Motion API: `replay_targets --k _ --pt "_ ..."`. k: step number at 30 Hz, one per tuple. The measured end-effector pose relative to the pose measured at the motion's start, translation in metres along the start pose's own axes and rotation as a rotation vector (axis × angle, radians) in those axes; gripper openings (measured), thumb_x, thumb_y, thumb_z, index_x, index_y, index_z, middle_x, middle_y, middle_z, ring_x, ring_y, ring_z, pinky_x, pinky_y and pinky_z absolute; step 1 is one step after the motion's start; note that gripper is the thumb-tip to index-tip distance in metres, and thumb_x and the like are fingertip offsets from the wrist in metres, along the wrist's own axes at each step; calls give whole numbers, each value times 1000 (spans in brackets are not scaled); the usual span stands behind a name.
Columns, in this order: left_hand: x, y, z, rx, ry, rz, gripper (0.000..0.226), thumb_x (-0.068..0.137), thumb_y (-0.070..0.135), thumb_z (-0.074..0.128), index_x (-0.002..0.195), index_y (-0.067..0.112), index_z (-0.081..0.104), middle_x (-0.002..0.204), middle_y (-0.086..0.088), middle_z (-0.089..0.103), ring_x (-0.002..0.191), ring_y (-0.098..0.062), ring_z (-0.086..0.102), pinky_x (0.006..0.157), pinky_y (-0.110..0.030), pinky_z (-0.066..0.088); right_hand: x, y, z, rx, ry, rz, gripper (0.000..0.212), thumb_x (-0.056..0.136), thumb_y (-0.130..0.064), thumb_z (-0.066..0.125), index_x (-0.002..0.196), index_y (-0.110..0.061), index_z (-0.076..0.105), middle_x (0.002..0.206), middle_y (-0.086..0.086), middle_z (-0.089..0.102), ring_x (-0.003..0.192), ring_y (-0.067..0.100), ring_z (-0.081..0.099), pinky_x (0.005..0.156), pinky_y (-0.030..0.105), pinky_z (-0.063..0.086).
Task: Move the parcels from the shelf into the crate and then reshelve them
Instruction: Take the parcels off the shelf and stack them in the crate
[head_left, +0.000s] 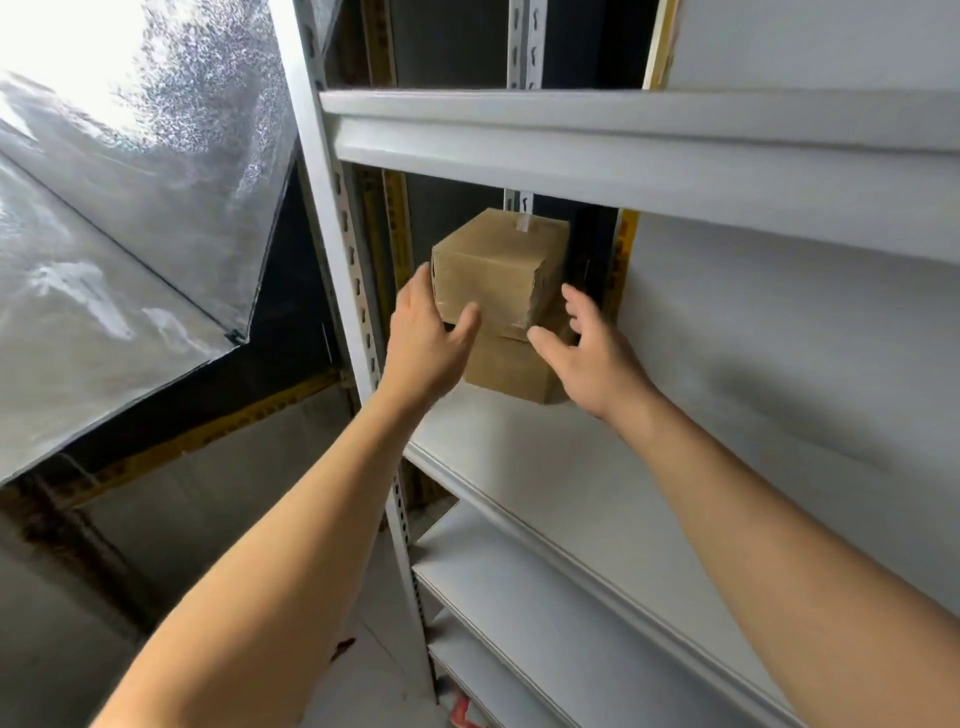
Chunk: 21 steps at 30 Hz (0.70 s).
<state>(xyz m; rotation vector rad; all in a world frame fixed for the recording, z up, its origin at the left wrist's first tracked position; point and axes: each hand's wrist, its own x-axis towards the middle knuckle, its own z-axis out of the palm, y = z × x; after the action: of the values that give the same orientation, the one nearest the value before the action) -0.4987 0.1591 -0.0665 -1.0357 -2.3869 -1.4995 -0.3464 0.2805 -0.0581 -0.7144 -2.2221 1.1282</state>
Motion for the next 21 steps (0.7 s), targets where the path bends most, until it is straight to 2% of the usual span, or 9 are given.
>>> replay_targets --k 2,5,8,10,12,14,18,19,21 --pt "30 -5 2 -92 -49 -45 88 99 59 60 167 25 16 171 -2 27 152 -26 36 120 -46 38 22 -7 8 33 16 43 92 95 -60 66 167 -35 16 173 -1 26 157 24 29 123 51 37" --pt "61 -9 8 -300 -133 -160 92 95 70 58 166 29 15 167 -2 33 145 -28 45 115 -47 45 48 -14 17 104 42 148 110 83 -81 62 168 -36 10 174 -2 23 158 27 26 123 57 35" --pt "74 -11 16 -400 -172 -242 87 93 76 54 161 31 26 153 -1 49 132 -26 56 113 -50 49 64 -15 26 189 71 232 122 66 -96 57 166 -33 25 168 -2 37 153 28 37 121 55 38" --pt "75 -13 22 -454 -160 -263 74 94 75 53 152 31 38 137 2 57 119 -22 61 107 -50 54 68 -14 31 229 64 249 116 67 -96 55 161 -31 38 159 -3 49 144 26 48 117 53 43" --pt "72 -11 26 -467 -124 -254 67 95 73 54 145 31 45 129 4 60 114 -20 63 100 -43 57 68 -11 35 233 63 251 109 73 -93 54 160 -29 40 157 -2 50 142 25 49 117 51 43" --pt "64 -6 26 -467 -78 -201 65 95 70 56 145 29 48 127 6 62 112 -16 65 95 -36 58 62 -9 37 259 109 231 112 68 -95 55 159 -31 40 157 -6 51 142 20 50 118 48 42" --pt "30 12 23 -513 -34 -97 59 99 60 59 147 29 43 122 12 62 104 -7 65 83 -22 57 34 -2 26 349 203 101 98 80 -84 62 161 -37 33 158 -15 49 141 7 47 117 35 38" --pt "17 16 23 -538 -48 -90 57 100 57 60 146 29 41 123 11 61 105 -8 65 84 -22 57 22 0 21 368 221 76 94 81 -82 63 159 -37 34 155 -15 52 140 7 50 115 35 41" --pt "-12 22 26 -589 -107 -87 53 101 52 61 143 29 39 124 8 60 107 -12 64 79 -21 60 -9 8 9 425 258 63 73 82 -78 64 140 -38 49 137 -16 64 128 7 60 109 40 48"
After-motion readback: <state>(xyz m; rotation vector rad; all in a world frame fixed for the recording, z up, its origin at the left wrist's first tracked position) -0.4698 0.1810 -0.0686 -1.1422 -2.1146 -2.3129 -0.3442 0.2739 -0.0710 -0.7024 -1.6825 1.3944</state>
